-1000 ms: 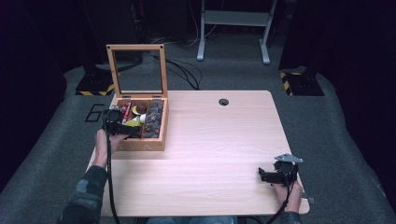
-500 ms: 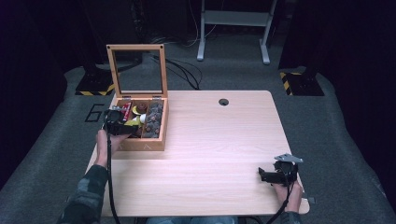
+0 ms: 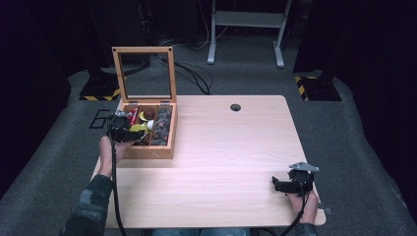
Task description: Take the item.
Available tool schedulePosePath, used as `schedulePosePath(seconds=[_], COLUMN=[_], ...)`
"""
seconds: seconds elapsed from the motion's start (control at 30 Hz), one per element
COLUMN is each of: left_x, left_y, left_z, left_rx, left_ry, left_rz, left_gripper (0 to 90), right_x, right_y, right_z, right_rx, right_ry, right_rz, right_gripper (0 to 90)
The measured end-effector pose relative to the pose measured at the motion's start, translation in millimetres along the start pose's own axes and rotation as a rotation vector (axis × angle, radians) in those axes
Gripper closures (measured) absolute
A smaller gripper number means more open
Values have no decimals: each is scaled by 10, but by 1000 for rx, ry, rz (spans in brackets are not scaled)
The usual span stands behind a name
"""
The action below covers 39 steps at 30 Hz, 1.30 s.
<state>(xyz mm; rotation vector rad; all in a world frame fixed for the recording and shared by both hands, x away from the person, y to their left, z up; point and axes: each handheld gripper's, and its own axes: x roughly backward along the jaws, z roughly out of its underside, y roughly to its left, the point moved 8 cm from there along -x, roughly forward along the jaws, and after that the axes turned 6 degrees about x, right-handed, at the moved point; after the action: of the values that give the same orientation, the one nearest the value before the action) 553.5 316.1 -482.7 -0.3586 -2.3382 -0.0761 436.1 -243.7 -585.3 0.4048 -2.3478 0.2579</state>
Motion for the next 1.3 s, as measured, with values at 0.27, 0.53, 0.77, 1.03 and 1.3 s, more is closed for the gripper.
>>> schedulePosePath(seconds=[0.27,0.53,0.77,1.03,1.3], left_x=[170,348,489,613,627], left_y=[-98,-265,-435,-711,-913], left_z=[-62,-138,-203,-289,-327], left_rx=[-20,-37,-68,-121,-152], left_ry=[-40,-78,-110,-137,-145], left_rz=[23,68,96,140,169], left_gripper=[379,379,379,379,379], right_x=[0,-1,0,0,-1], right_y=[-1,-3,1,0,-1], right_z=[-1,-1,0,0,-1], right_rx=[1,4,-1,3,6], right_ry=[0,-1,0,-1,0], right_rz=[0,0,0,-2,-1], right_gripper=[7,7,7,7,8])
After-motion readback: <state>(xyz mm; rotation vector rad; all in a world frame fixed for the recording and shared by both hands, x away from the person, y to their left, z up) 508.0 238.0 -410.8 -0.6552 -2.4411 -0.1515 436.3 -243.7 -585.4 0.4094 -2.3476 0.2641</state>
